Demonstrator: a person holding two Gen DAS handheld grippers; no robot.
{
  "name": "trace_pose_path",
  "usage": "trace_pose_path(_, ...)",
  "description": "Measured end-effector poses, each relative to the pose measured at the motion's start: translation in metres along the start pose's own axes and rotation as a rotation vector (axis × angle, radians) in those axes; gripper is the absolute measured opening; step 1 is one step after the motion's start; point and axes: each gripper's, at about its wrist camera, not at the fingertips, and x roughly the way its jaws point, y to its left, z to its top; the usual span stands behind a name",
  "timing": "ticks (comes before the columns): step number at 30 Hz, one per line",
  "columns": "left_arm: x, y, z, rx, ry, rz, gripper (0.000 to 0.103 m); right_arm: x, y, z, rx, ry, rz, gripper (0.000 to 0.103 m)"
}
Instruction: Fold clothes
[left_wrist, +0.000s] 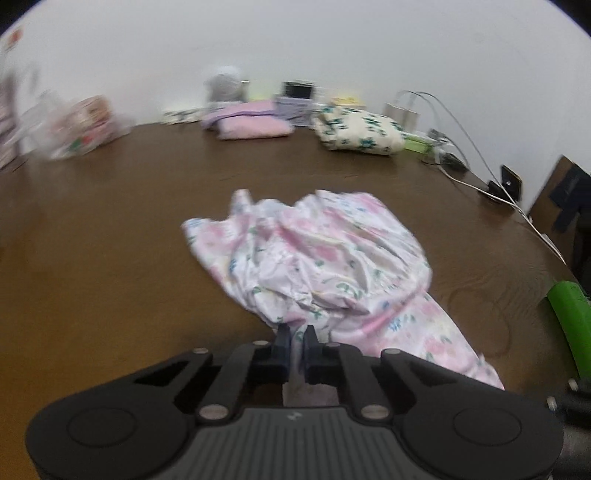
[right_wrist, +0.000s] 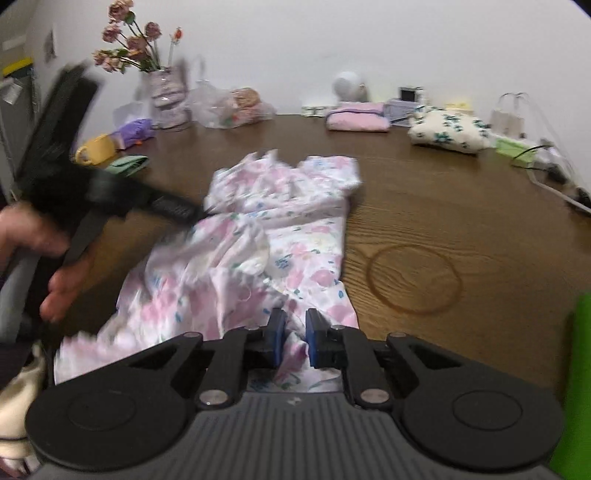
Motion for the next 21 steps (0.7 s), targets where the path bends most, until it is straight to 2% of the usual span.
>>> trace_pose_path(2,0.010,-0.010,0.007,0.038,-0.011,0.011,0.011,0.001,0.003,-0.001,0.001,-0.006,-0.039,0.012)
trace_pose_path(4,0.004,-0.007,0.009,0.027,-0.028,0.007,0.013,0.003,0.002,0.000,0.018,-0.018,-0.064,0.013)
trace_pose_path(5,0.000,-0.004,0.009,0.017,-0.036,0.003,0.017,0.004,0.000,0.002,0.030,-0.024,-0.072,0.014)
trace_pose_path(6,-0.011,0.003,0.006,-0.004,-0.058,0.014,0.023,0.001,-0.003,0.003,0.047,-0.034,-0.065,0.014)
trace_pose_path(8,-0.040,0.021,-0.006,-0.058,-0.115,0.049,0.051,-0.017,-0.015,0.002,0.079,-0.079,-0.035,0.021)
trace_pose_path(10,-0.071,0.036,-0.021,-0.119,-0.148,0.076,0.053,-0.037,-0.027,0.000,0.110,-0.129,-0.004,0.032)
trace_pose_path(11,-0.086,0.042,-0.029,-0.155,-0.150,0.074,0.053,-0.047,-0.033,0.000,0.126,-0.154,0.011,0.032)
trace_pose_path(13,-0.112,0.046,-0.050,-0.229,-0.149,0.027,0.057,-0.064,-0.041,-0.004,0.140,-0.187,0.043,0.035)
trace_pose_path(15,-0.126,0.036,-0.065,-0.253,-0.135,-0.049,0.059,-0.071,-0.038,-0.007,0.113,-0.182,0.076,0.038)
trace_pose_path(19,-0.129,-0.010,-0.078,-0.190,-0.106,-0.158,0.059,-0.069,-0.013,-0.014,0.026,-0.143,0.116,0.042)
trace_pose_path(21,-0.118,-0.032,-0.079,-0.110,-0.092,-0.138,0.059,-0.060,-0.005,-0.016,0.016,-0.120,0.100,0.042)
